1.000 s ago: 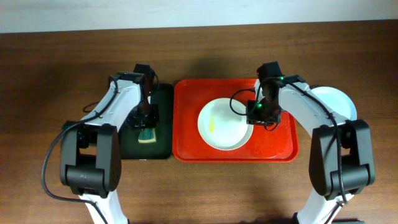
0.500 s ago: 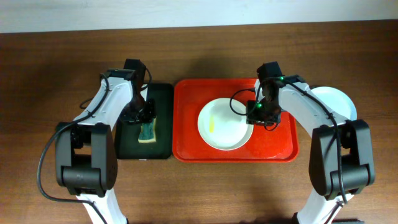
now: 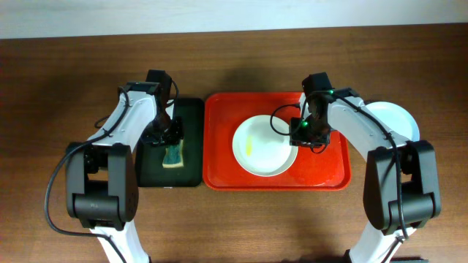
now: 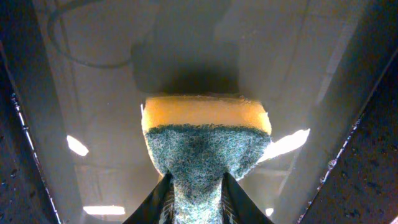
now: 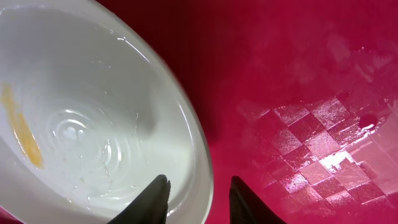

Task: Clean dirty plates on tray and stack at the side
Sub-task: 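Lower the left gripper onto the sponge and grasp it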

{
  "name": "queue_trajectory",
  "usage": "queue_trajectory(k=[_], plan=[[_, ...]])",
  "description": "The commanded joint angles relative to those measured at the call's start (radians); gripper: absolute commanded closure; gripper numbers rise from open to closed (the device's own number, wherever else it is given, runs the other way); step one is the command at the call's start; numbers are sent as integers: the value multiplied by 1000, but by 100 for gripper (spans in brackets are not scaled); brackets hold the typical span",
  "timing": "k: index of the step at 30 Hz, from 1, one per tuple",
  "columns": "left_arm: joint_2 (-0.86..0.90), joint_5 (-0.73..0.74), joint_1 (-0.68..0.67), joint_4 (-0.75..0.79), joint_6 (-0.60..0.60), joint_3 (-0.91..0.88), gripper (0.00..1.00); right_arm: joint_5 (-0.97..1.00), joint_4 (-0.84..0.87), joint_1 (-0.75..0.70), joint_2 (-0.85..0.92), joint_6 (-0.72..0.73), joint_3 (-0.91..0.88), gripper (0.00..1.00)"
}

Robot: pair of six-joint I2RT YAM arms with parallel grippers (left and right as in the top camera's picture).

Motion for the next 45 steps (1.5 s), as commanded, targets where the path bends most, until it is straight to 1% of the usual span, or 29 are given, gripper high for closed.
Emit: queue_trajectory(k=[1,4,5,6,10,11,12,16,22,28,32,35,36,37,38,39,40,45], plan=[[16,11,-2,0,20,-11,76,-8,26,8,-13,5,-25,67],[16,11,-2,1,20,-11,76,-8,62,8,-13,5,-49,67],[16,11,-2,0,20,-11,76,-9,64,8,-13,5,-49,68],[16,11,-2,-1,20,-11,77,-9,66,8,-13,5,-49,72],[16,11,-2,-6,20,-11,76,-9,60,8,-13,5,-50,73],[16,11,-3,-6,20,-11,76,-9,58,8,-13,5,-51,80],[16,11,-5,-6,20,-11,76,-9,57,8,-13,5,-51,85],[16,11,-12,-6,20,-11,75,-9,50,8,-13,5,-52,96],[16,0,-12,-5,20,-11,75,-18,49,8,-13,5,-52,96],[16,0,-13,-16,20,-11,69,-17,64,8,-13,5,-52,96],[16,0,-13,-24,20,-11,69,-17,64,8,-13,5,-52,96],[16,0,-13,-28,20,-11,70,-17,64,8,-13,5,-52,96],[16,0,-13,-28,20,-11,75,-17,64,8,-13,5,-52,96],[16,0,-13,-28,20,-13,83,-17,64,8,-13,5,-52,96],[16,0,-13,-27,20,-16,84,-17,64,8,-13,5,-52,96],[16,-1,-13,-21,20,-25,78,-17,64,8,-13,5,-52,96],[16,-1,-13,-14,20,-34,76,-17,64,8,-13,5,-52,96],[16,0,-13,50,20,-93,80,-17,64,8,-13,5,-52,96]])
